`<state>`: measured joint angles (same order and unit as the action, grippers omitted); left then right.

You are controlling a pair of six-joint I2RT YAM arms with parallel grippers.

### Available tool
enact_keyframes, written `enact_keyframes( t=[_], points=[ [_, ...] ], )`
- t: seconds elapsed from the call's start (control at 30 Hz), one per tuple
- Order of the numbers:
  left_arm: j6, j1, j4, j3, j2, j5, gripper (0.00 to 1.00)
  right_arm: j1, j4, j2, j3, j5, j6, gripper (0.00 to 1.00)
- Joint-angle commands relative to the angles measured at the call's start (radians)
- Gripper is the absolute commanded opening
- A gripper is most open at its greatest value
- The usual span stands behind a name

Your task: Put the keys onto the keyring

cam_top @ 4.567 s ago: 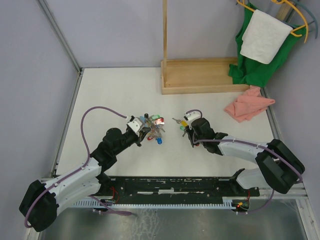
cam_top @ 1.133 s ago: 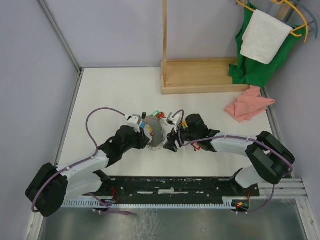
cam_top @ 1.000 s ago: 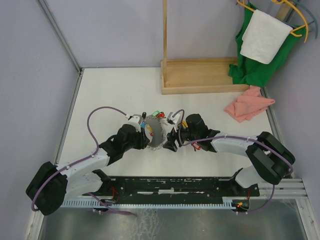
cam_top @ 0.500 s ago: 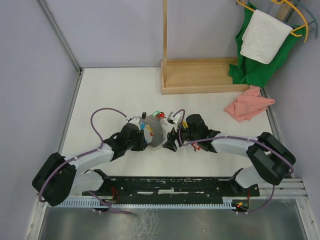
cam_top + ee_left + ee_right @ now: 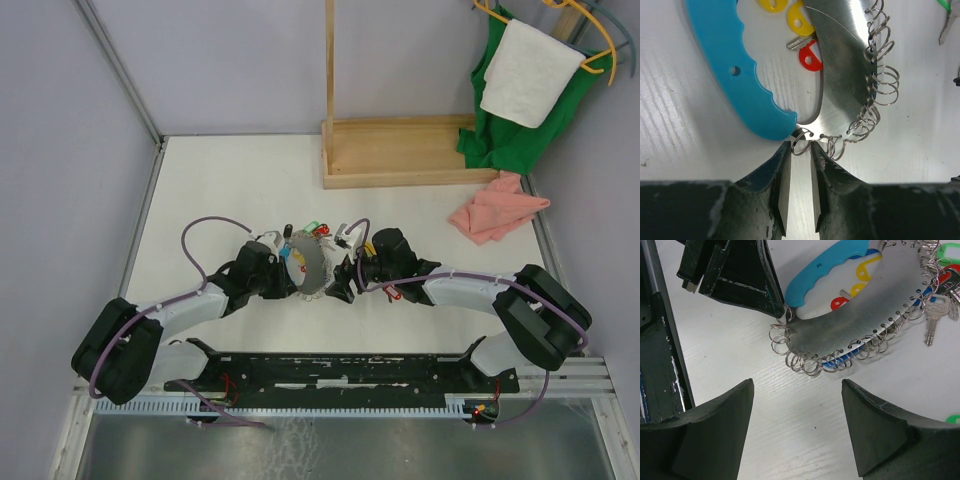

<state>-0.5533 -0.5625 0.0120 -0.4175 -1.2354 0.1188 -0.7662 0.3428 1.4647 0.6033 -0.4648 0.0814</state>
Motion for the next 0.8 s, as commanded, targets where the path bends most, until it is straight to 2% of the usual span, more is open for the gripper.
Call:
enact_keyframes(
  t=[0.0, 0.43, 0.6, 0.63, 0.67, 0.77],
  points=[
    [-0.031, 0.002, 0.046, 0.007, -0.003, 0.035, 0.28, -0.009, 0.028, -0.033, 0.006, 0.005, -0.007, 0.79],
    [-0.029, 0.003, 0.075, 0.005, -0.054, 0.046, 0.24, -0.014, 0.017, -0.032, 0.010, 0.004, -0.012, 0.79],
    [-0.031, 0.002, 0.081, 0.009, -0.043, 0.060, 0.12, -0.015, 0.007, -0.034, 0.014, 0.015, -0.013, 0.79],
    [-0.029, 0.003, 0.078, 0.013, -0.034, 0.058, 0.05, -0.015, 0.004, -0.038, 0.013, 0.022, -0.015, 0.80],
    [-0.026, 0.003, 0.076, 0.015, -0.023, 0.053, 0.03, -0.015, 0.000, -0.043, 0.011, 0.031, -0.017, 0.79],
    [0.009, 0.002, 0.079, 0.023, 0.025, 0.037, 0.03, -0.015, -0.001, -0.069, 0.004, 0.049, -0.018, 0.80]
  ],
)
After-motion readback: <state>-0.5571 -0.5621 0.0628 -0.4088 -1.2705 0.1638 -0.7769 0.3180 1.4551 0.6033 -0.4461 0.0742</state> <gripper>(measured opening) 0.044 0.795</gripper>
